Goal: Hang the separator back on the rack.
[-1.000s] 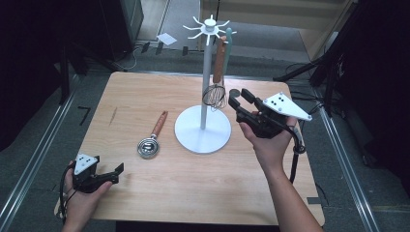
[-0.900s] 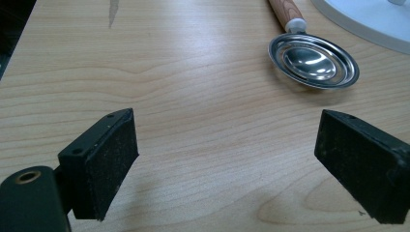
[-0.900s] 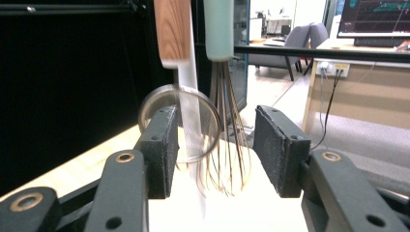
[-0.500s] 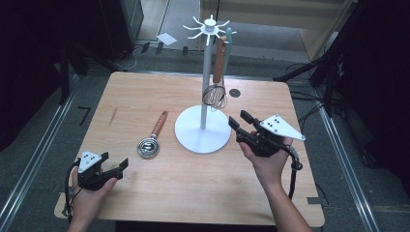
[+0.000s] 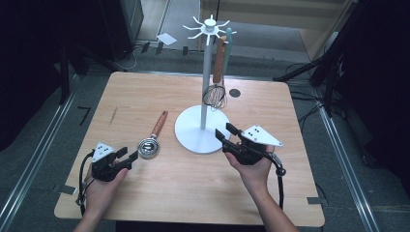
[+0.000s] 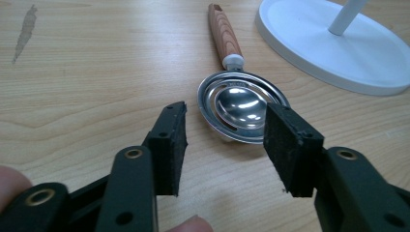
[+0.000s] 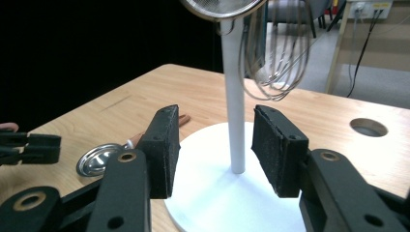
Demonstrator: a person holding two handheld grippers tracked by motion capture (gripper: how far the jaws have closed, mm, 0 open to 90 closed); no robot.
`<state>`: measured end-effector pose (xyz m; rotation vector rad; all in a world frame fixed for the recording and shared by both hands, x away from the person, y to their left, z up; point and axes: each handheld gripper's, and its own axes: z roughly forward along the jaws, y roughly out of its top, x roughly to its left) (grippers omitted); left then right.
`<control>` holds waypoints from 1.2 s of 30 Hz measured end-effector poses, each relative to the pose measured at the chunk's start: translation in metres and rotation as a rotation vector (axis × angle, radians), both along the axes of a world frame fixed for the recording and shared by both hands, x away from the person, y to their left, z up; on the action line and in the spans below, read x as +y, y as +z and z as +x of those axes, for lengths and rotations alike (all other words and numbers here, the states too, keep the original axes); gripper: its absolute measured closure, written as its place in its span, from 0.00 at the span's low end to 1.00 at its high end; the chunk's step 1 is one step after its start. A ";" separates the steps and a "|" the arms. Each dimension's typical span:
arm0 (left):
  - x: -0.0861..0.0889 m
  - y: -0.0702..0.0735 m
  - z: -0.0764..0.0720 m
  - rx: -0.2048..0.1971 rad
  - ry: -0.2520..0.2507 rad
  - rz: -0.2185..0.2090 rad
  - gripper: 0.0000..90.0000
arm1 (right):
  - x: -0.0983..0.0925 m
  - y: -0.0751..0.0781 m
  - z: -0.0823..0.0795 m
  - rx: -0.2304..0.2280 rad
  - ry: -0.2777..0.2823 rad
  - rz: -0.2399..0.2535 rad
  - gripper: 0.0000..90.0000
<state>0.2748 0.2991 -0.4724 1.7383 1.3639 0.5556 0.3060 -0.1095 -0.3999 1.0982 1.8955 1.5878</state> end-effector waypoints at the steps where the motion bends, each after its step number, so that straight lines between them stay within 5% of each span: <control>1: 0.000 0.000 0.002 0.005 0.002 -0.004 0.64 | 0.002 -0.001 0.000 -0.001 0.003 -0.006 0.60; 6: -0.001 0.002 0.011 0.017 -0.003 -0.006 0.75 | 0.009 -0.006 -0.001 0.006 0.016 -0.018 0.60; 16: -0.013 0.010 0.031 0.055 -0.018 -0.012 0.65 | -0.005 -0.020 -0.009 0.018 0.003 -0.040 0.60; 22: -0.023 0.011 0.046 0.088 -0.012 0.000 0.65 | -0.026 -0.029 -0.016 0.008 -0.020 -0.055 0.59; 36: -0.035 0.005 0.069 0.118 -0.025 0.000 0.69 | -0.086 -0.050 -0.026 -0.002 -0.105 -0.001 0.48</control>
